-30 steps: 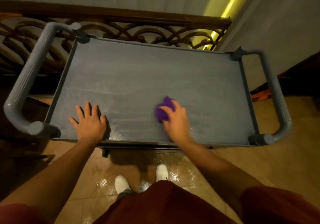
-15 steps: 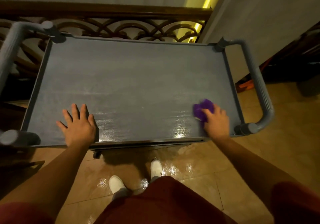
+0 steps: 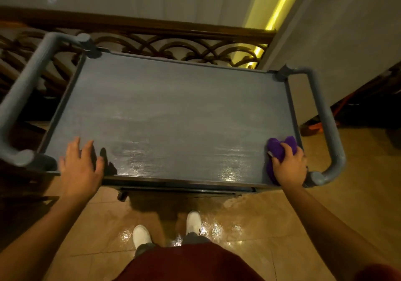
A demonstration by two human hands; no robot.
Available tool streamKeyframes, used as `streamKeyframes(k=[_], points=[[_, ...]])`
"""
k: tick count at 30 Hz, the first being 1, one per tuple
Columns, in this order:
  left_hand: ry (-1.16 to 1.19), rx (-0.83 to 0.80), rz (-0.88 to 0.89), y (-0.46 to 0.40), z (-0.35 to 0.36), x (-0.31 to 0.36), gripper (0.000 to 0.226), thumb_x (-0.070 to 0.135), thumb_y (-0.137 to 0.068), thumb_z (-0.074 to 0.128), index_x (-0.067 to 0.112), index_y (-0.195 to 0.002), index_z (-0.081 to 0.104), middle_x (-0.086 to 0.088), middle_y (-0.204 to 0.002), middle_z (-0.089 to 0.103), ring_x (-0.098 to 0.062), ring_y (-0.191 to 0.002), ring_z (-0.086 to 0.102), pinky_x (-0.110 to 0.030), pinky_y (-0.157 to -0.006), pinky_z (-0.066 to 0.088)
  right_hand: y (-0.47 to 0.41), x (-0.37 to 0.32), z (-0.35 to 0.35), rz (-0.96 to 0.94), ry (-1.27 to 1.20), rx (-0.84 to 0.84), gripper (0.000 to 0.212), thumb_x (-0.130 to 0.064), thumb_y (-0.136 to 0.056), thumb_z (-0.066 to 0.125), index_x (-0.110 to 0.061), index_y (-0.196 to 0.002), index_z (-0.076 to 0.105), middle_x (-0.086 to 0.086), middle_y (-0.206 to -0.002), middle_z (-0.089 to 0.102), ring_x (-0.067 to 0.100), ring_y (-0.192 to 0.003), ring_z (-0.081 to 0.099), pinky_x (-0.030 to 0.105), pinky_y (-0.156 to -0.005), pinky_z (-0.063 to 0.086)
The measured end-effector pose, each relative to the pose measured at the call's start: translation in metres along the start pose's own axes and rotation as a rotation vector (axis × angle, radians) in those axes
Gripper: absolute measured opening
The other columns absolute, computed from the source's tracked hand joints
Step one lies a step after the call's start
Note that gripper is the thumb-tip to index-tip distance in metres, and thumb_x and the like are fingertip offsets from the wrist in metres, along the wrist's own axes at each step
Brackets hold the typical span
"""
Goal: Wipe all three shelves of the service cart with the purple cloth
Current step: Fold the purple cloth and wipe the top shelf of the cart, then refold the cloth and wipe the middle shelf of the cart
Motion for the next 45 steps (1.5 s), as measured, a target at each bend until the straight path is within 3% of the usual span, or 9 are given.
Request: streamKeyframes(k=[5, 8, 19, 22, 25, 29, 35, 39, 45], points=[[-0.008, -0.163, -0.146, 0.062, 0.011, -0.046, 0.076, 0.032, -0.092, 0.066, 0.025, -0.156, 0.026, -0.009, -0.168, 0.003, -0.042, -0.147, 0.029, -0.063, -0.106, 0.042, 0.021, -0.056, 0.023, -0.009, -0.219, 0.009, 0.057, -0.014, -0.087, 0.073, -0.02, -0.139, 0.051, 0.027, -0.142, 0.043, 0.052, -0.127, 0.045, 0.059, -0.104, 0.043], [0.081, -0.2, -0.134, 0.07, 0.017, -0.046, 0.089, 0.032, -0.092, 0.068, 0.026, -0.16, 0.012, -0.003, -0.168, -0.017, -0.041, -0.132, 0.051, -0.037, -0.074, 0.056, 0.058, -0.142, 0.037, -0.163, -0.284, -0.011, 0.054, -0.013, -0.084, 0.073, -0.018, -0.136, 0.058, 0.026, -0.137, 0.048, 0.049, -0.12, 0.05, 0.054, -0.104, 0.046], [0.291, -0.325, 0.055, 0.061, 0.004, -0.081, 0.1, 0.041, -0.091, 0.067, 0.041, -0.157, -0.008, 0.004, -0.169, 0.004, -0.028, -0.128, 0.057, -0.04, -0.094, 0.053, 0.246, -0.459, 0.113, -0.66, -0.255, -0.175, 0.061, -0.017, -0.082, 0.077, -0.028, -0.135, 0.051, 0.016, -0.137, 0.047, 0.037, -0.117, 0.052, 0.049, -0.095, 0.052], [0.369, -0.331, 0.021, 0.057, 0.007, -0.09, 0.106, 0.042, -0.092, 0.065, 0.048, -0.15, -0.023, -0.006, -0.165, 0.027, -0.018, -0.097, 0.071, -0.028, -0.074, 0.053, 0.262, -0.493, 0.119, -0.722, -0.291, -0.242, 0.062, -0.016, -0.083, 0.079, -0.029, -0.137, 0.051, 0.013, -0.14, 0.046, 0.035, -0.124, 0.05, 0.048, -0.098, 0.053], [0.375, -0.365, 0.007, 0.054, 0.004, -0.094, 0.099, 0.043, -0.095, 0.061, 0.041, -0.154, -0.019, -0.009, -0.161, 0.036, -0.022, -0.102, 0.069, -0.036, -0.081, 0.054, 0.258, -0.49, 0.106, -0.769, -0.427, -0.394, 0.061, -0.008, -0.084, 0.075, -0.029, -0.138, 0.055, 0.01, -0.144, 0.047, 0.034, -0.129, 0.05, 0.045, -0.105, 0.05], [0.39, -0.314, -0.115, 0.034, -0.026, -0.092, 0.069, 0.04, -0.1, 0.051, 0.028, -0.157, 0.014, -0.013, -0.144, 0.056, -0.032, -0.12, 0.062, -0.051, -0.097, 0.05, 0.256, -0.44, 0.044, -0.75, -0.626, -0.286, 0.068, -0.02, -0.083, 0.08, -0.034, -0.141, 0.048, 0.004, -0.144, 0.051, 0.026, -0.127, 0.054, 0.041, -0.098, 0.055], [0.992, -0.428, -0.135, 0.067, -0.047, -0.007, 0.046, 0.052, -0.094, 0.058, 0.029, -0.133, 0.05, -0.002, -0.106, 0.071, -0.016, -0.079, 0.074, -0.034, -0.063, 0.062, 0.289, -0.337, 0.003, -0.643, -0.636, -0.269, 0.083, -0.053, -0.073, 0.081, -0.042, -0.144, 0.039, -0.008, -0.145, 0.055, 0.017, -0.125, 0.058, 0.033, -0.098, 0.052], [0.962, -0.596, 0.016, 0.118, -0.008, 0.063, 0.06, 0.055, -0.084, 0.071, 0.03, -0.133, 0.048, 0.01, -0.116, 0.063, -0.009, -0.099, 0.067, -0.031, -0.08, 0.06, 0.315, -0.281, 0.018, -0.639, -0.526, -0.256, 0.083, -0.042, -0.073, 0.082, -0.029, -0.145, 0.042, -0.006, -0.141, 0.058, 0.018, -0.118, 0.057, 0.035, -0.093, 0.053], [0.928, -0.815, 0.07, 0.157, 0.032, 0.117, 0.043, 0.055, -0.076, 0.072, 0.029, -0.109, 0.064, 0.004, -0.097, 0.076, -0.009, -0.087, 0.074, -0.02, -0.065, 0.058, 0.305, -0.218, 0.023, -0.536, -0.576, -0.249, 0.08, -0.041, -0.074, 0.083, -0.03, -0.143, 0.044, -0.008, -0.142, 0.055, 0.009, -0.123, 0.051, 0.017, -0.093, 0.044]])
Point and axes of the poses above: each hand's wrist, its own y-axis away from the middle knuckle, its own z-axis out of the palm, x = y × z, the point moved 9 cm from there along -y, towards the middle knuckle
